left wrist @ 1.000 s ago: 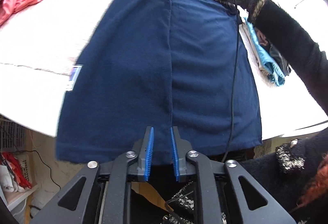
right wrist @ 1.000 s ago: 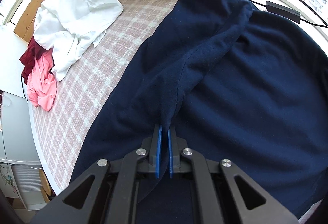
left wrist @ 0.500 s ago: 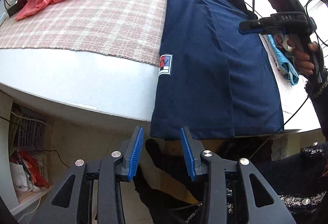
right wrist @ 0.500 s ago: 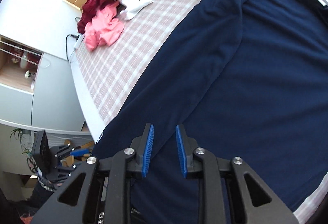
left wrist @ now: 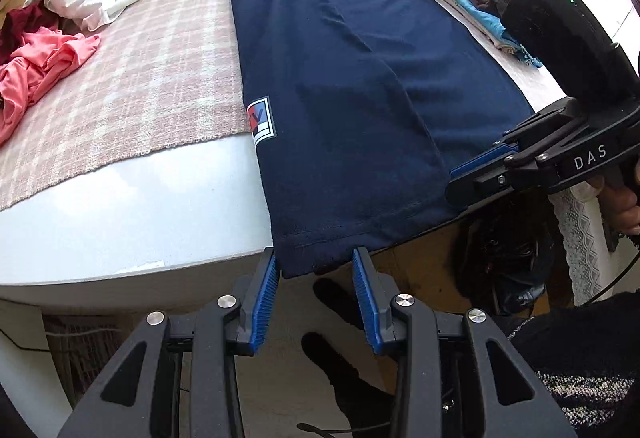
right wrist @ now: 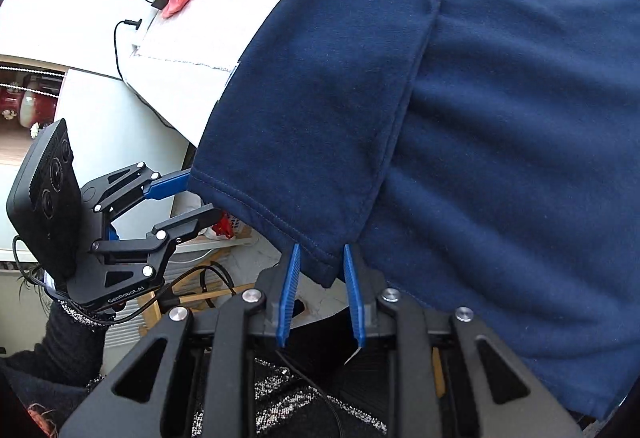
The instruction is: Fold clothes
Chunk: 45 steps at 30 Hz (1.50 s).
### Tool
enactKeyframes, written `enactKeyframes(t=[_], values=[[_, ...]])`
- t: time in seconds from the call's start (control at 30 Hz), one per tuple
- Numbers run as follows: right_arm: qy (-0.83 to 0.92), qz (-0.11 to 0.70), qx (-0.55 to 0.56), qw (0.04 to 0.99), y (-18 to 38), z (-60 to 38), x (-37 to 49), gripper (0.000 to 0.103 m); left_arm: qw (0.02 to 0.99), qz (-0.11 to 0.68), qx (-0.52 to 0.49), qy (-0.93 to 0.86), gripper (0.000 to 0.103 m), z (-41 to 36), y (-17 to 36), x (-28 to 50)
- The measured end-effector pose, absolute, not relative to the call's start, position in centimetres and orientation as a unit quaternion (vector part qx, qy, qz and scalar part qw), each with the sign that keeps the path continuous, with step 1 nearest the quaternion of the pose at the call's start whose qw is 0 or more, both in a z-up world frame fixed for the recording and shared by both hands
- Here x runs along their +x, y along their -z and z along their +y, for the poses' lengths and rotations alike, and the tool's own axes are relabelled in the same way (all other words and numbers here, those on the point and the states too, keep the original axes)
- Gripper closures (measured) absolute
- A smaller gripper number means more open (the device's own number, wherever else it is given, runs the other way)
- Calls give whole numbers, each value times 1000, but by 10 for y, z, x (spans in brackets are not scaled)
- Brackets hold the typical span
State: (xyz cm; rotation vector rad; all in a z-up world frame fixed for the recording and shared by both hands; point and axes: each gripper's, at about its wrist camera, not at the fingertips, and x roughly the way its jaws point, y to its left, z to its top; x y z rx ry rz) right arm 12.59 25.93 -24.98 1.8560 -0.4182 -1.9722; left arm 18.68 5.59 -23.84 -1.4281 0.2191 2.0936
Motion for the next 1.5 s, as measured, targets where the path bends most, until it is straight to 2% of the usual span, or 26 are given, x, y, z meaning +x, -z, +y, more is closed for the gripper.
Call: enactKeyframes(t=[0.07,0.1,0.13,0.17,0.27,0.37,0.43,0.53,0.77,0.93,1.0,1.03,1.13,1.27,1.4,1.5], values=[[713,-145,659,189,248,256,129,80,304,86,-524,-791,79,60,236,184],[717,-140,657,185,247,255,130,83,307,91,-518,-793,92,63,234,183],[722,-130,656,179,247,252,131,94,307,100,-515,-794,97,64,231,184],[722,-117,659,173,247,249,131,97,307,109,-512,-795,97,65,227,185],[712,-128,667,179,241,247,134,98,311,151,-504,-792,97,67,222,195],[712,-78,681,151,242,241,136,98,309,189,-518,-775,92,71,236,201],[710,-85,682,155,241,236,135,98,295,201,-533,-768,90,67,243,199],[705,-90,685,159,233,242,134,97,297,150,-537,-775,83,47,228,191],[697,-83,694,160,227,251,122,95,332,77,-508,-791,82,49,194,146],[693,-57,701,158,220,246,114,95,354,110,-550,-748,82,77,234,134],[712,-56,685,144,208,252,110,95,355,139,-540,-750,75,76,232,148],[723,-66,673,144,206,256,106,95,350,149,-543,-749,76,76,230,152],[751,-98,634,155,203,263,84,95,342,136,-541,-757,77,74,217,152],[784,-73,602,133,202,270,39,95,342,124,-521,-772,77,83,200,144],[768,-92,625,104,219,289,13,94,339,135,-529,-766,77,94,209,138],[751,-132,638,108,226,300,6,88,334,134,-542,-760,77,94,218,140]])
